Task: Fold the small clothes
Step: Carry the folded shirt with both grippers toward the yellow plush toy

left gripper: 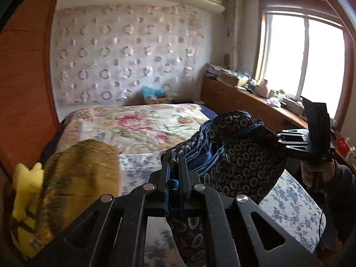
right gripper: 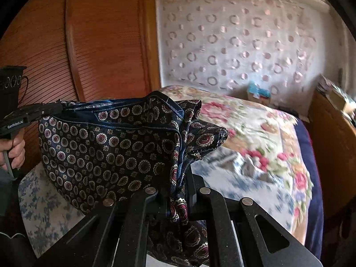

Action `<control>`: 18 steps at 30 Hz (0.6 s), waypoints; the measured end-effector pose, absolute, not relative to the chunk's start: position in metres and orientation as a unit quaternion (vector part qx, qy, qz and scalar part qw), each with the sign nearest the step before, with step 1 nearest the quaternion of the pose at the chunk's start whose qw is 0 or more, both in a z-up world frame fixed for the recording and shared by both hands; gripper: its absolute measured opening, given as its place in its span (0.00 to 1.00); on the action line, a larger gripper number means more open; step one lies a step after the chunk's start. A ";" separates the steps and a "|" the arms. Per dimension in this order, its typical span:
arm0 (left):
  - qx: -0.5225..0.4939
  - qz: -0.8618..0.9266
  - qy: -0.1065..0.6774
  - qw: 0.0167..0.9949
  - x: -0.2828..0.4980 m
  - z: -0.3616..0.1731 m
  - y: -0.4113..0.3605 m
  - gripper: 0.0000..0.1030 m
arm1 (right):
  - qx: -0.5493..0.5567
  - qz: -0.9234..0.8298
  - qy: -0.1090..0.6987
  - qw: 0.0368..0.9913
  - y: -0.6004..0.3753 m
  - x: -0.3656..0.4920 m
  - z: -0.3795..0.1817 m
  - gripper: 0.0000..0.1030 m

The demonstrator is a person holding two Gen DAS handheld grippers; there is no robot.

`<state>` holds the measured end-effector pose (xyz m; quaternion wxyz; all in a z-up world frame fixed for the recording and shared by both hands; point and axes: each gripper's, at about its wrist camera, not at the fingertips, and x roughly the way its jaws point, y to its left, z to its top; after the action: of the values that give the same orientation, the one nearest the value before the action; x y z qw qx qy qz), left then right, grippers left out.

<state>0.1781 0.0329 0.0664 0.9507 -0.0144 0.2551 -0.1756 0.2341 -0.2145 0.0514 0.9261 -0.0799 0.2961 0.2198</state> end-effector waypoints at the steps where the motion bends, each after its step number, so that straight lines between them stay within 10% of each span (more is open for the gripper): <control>1: -0.016 -0.170 0.253 0.952 0.178 0.066 0.039 0.06 | -0.085 0.226 0.295 0.925 -0.209 0.240 0.052 0.08; 18: -0.092 -0.027 0.225 0.970 0.148 0.032 0.166 0.06 | -0.213 0.342 0.255 0.879 -0.083 0.365 0.069 0.08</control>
<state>0.1475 0.1656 0.0323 0.9696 -0.0922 0.2250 -0.0272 0.3651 -0.0830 0.0693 0.8788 -0.2133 0.2552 0.3422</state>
